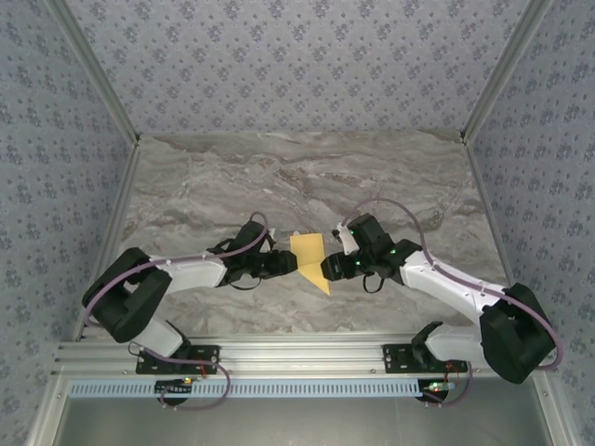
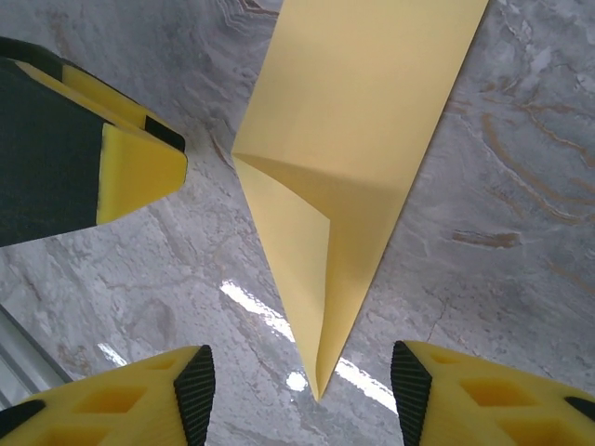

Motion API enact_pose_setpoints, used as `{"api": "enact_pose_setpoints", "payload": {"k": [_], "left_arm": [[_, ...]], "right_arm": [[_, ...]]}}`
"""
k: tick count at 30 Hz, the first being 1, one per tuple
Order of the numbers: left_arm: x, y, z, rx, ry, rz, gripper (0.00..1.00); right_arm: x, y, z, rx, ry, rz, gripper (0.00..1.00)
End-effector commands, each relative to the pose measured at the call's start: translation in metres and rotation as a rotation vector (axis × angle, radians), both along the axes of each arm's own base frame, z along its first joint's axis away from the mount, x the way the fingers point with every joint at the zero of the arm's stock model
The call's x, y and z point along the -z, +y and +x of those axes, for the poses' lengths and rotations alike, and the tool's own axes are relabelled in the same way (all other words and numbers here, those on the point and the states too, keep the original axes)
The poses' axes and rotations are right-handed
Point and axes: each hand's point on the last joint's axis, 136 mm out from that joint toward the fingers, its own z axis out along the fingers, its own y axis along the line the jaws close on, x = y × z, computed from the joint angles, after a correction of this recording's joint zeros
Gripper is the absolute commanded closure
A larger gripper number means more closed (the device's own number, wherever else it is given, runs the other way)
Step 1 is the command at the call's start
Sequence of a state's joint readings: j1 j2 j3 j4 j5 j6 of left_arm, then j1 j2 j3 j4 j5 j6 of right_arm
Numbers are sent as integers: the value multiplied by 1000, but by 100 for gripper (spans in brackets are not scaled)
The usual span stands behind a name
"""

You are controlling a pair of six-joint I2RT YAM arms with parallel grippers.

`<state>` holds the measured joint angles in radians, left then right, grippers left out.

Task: Fold a paper plane with a square sheet of paper (fold left side to right side)
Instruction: Fourth fold the wing at the center of the table.

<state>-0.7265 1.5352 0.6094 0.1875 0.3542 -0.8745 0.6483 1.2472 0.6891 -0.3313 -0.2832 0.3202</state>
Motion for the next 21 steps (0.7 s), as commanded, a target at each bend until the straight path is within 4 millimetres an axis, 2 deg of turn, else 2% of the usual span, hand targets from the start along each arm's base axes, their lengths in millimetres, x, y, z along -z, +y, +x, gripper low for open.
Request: {"api": "enact_pose_setpoints", "payload": {"k": [1, 6, 10, 16, 21], "left_arm": [[-19, -18, 15, -6, -36, -65, 53], [-13, -16, 14, -15, -22, -46, 49], [-11, -15, 13, -24, -14, -39, 47], [-8, -16, 14, -31, 3, -34, 45], [-7, -22, 14, -23, 14, -50, 44]], "right_arm": [[13, 1, 3, -44, 0, -27, 42], [20, 21, 20, -100, 25, -9, 43], [29, 31, 31, -122, 55, -4, 54], [41, 25, 36, -117, 64, -63, 82], [43, 17, 35, -107, 56, -82, 89]]}}
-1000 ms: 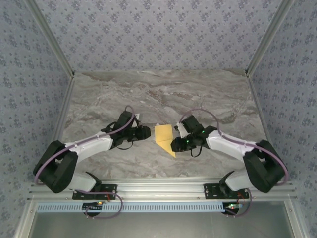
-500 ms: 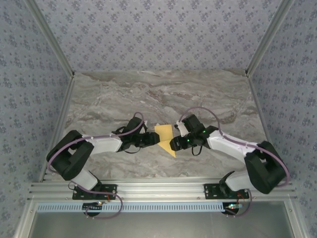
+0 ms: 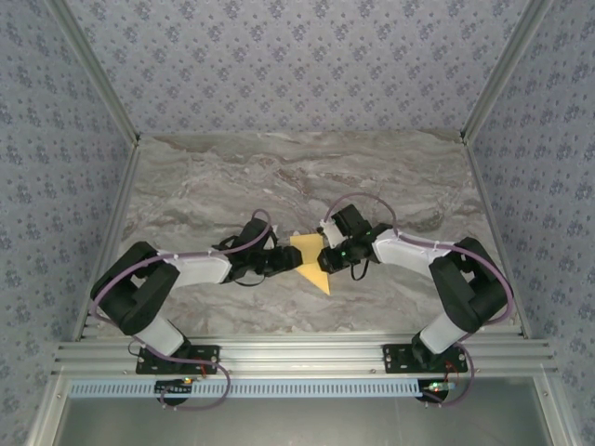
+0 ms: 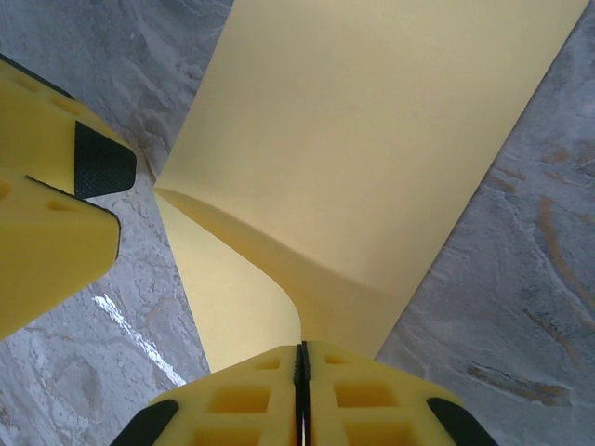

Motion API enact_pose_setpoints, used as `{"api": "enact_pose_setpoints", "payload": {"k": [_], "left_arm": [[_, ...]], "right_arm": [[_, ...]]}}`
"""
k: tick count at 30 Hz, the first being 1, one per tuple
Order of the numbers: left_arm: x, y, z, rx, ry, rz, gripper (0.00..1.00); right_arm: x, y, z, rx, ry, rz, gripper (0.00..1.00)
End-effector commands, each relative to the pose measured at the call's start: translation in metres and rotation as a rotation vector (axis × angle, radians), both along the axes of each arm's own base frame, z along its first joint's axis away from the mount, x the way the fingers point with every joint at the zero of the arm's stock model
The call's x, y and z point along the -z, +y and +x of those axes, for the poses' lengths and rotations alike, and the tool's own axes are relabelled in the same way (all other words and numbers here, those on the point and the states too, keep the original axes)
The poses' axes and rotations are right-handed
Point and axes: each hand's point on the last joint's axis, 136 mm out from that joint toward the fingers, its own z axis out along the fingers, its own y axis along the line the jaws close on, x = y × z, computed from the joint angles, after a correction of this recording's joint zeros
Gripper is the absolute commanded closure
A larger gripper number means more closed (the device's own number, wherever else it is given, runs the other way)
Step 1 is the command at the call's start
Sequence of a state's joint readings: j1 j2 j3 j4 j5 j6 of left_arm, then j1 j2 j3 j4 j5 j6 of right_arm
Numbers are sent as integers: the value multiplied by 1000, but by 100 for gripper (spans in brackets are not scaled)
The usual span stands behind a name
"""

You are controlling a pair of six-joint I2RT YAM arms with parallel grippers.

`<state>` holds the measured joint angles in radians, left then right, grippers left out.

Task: Fold a paper plane with a square sheet of paper (fold left side to right side)
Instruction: Fourth fold the wing at the center of the table.

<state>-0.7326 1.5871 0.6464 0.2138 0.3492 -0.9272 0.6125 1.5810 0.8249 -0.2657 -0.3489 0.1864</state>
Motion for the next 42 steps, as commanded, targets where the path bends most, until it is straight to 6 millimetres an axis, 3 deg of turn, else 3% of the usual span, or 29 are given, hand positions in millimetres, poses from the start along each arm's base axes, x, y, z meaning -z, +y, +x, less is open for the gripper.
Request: {"api": "enact_pose_setpoints", "payload": {"k": [1, 6, 14, 21, 27, 31, 35, 42], "left_arm": [[-8, -14, 5, 11, -8, -34, 44], [-9, -24, 7, 28, -3, -59, 47], [-15, -34, 10, 42, -12, -81, 62], [-24, -35, 12, 26, -14, -95, 63], [-29, -36, 17, -1, 5, -88, 63], [-34, -38, 21, -23, 9, -96, 62], [-38, -38, 24, -47, 16, -101, 62], [-42, -38, 26, -62, 22, -98, 62]], "right_arm": [[-2, -6, 2, -2, -11, -21, 89], [-1, -5, 1, -1, -3, -18, 89], [-2, -9, 0, 8, -11, -27, 87], [-24, -24, 7, 57, -125, -59, 57], [-49, -41, -2, 78, -266, -93, 46], [-52, -31, -25, 18, -315, -61, 46], [-42, -15, -40, -49, -375, -89, 46], [-24, 1, -42, -82, -409, -133, 46]]}}
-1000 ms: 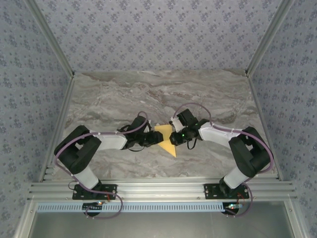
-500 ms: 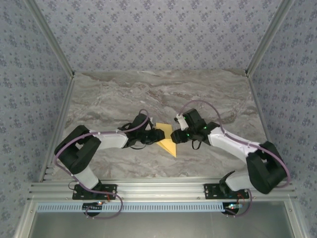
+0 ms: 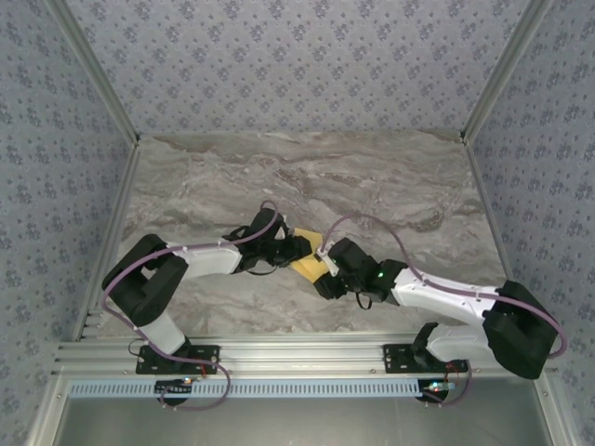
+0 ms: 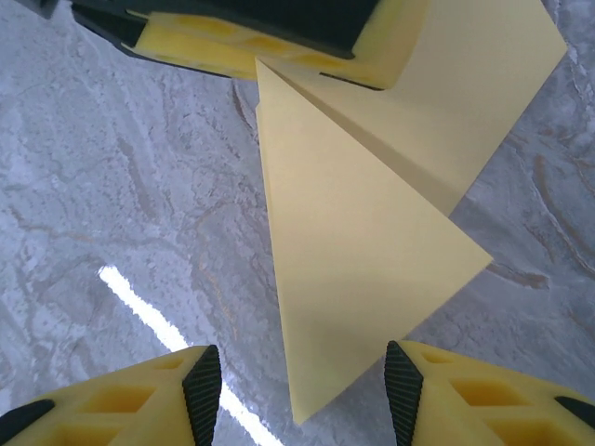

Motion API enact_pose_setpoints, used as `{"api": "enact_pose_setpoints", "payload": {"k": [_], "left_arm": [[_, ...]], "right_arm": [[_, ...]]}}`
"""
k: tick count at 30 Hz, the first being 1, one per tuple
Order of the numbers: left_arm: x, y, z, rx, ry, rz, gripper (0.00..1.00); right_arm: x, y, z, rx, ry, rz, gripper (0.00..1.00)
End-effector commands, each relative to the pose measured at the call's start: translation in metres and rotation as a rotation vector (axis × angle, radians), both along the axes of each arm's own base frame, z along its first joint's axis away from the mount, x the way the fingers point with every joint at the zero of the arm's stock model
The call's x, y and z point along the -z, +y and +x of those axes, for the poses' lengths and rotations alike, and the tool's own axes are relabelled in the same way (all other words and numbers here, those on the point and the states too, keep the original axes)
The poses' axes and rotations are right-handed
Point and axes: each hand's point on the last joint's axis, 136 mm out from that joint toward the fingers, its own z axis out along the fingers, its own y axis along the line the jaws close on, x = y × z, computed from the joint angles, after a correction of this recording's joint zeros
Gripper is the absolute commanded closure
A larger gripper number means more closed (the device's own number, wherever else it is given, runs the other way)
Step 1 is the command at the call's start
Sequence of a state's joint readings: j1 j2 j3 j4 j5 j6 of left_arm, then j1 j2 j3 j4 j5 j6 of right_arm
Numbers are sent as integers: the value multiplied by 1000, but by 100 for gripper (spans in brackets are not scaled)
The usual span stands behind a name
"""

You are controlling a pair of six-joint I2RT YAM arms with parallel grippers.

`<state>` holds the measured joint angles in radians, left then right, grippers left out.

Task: Fold a paper plane with a square sheet of paper (fold left side to right side)
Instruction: Fourth fold the wing at the center of the table.

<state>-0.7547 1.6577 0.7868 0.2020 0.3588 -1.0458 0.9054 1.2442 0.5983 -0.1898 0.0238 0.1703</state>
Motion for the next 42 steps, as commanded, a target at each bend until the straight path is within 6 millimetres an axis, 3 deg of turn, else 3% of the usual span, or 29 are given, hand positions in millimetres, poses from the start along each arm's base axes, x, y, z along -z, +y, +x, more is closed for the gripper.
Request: {"api": "enact_pose_setpoints", "payload": {"k": [1, 9, 19, 34, 42], "left_arm": [[-20, -6, 6, -14, -24, -23, 62], [-24, -8, 10, -22, -20, -20, 62], [-28, -12, 12, -21, -16, -28, 62], [-32, -3, 9, -19, -34, 5, 57], [-42, 15, 4, -39, -66, 20, 49]], "right_arm": [[6, 5, 9, 20, -52, -30, 46], [17, 15, 11, 12, -78, -81, 45], [31, 10, 17, 39, -98, -166, 47], [39, 10, 11, 52, -51, -162, 79], [47, 11, 3, 75, 22, -98, 90]]}}
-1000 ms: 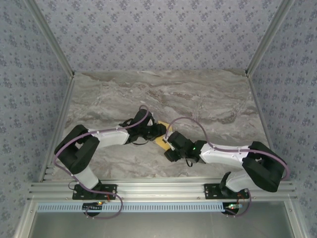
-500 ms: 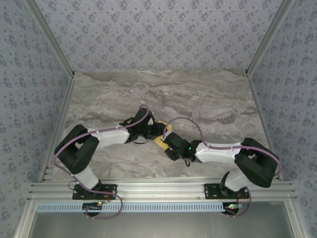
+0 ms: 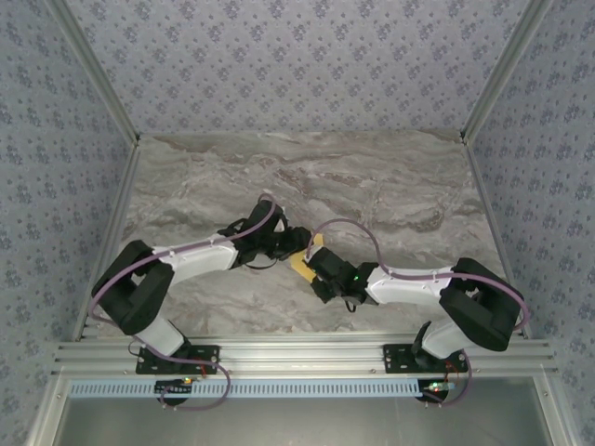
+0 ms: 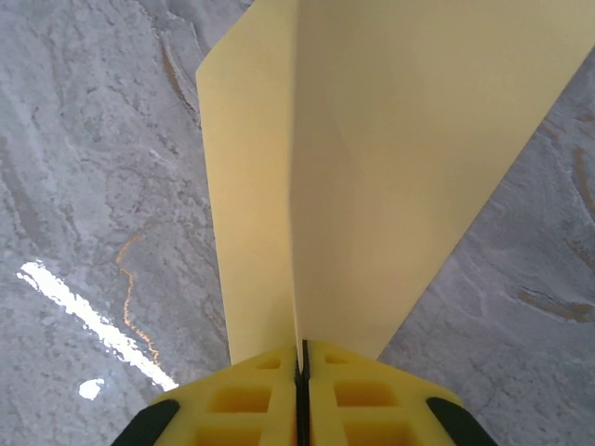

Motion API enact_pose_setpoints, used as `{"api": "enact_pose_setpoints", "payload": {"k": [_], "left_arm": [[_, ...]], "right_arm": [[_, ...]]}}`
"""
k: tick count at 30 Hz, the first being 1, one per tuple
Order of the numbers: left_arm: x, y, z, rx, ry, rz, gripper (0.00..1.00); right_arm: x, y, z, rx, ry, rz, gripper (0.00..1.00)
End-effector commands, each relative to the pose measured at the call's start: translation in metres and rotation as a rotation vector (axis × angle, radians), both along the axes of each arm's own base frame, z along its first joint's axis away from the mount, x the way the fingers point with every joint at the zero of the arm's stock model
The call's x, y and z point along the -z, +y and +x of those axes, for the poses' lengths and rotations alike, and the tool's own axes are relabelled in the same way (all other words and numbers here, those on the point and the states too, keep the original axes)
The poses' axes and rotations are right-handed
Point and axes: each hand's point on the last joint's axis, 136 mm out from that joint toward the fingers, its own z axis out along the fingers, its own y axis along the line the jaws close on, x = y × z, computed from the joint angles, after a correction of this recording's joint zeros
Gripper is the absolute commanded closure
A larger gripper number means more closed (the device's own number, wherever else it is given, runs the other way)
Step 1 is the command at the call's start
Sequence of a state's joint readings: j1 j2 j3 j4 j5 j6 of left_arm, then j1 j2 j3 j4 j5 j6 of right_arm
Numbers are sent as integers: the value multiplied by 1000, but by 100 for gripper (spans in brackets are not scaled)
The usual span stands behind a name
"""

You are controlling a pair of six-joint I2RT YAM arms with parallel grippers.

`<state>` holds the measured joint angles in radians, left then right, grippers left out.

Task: Fold a paper plane with a square sheet of paper (fold left side to right side)
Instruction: Fourth fold the wing at the center of the table.

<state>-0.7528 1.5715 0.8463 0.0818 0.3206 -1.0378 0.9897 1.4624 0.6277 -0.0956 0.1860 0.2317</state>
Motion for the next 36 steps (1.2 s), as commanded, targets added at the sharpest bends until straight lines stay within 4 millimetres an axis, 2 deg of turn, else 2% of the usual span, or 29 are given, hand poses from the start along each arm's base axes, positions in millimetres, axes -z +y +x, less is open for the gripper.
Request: {"api": "enact_pose_setpoints", "payload": {"k": [1, 8, 14, 21, 36], "left_arm": [[-9, 16, -2, -24, -28, 19, 48], [-6, 43, -11, -75, -35, 56, 45], [11, 51, -21, -91, 0, 57, 49], [21, 37, -22, -55, 15, 39, 54], [30, -5, -10, 20, 33, 30, 53]], "right_arm": [[7, 1, -7, 24, 59, 49, 90], [6, 2, -13, 31, 122, 147, 91], [6, -2, -15, 40, 164, 227, 91], [-2, 1, -14, 34, 256, 356, 91], [10, -14, -13, 92, 379, 428, 90]]}}
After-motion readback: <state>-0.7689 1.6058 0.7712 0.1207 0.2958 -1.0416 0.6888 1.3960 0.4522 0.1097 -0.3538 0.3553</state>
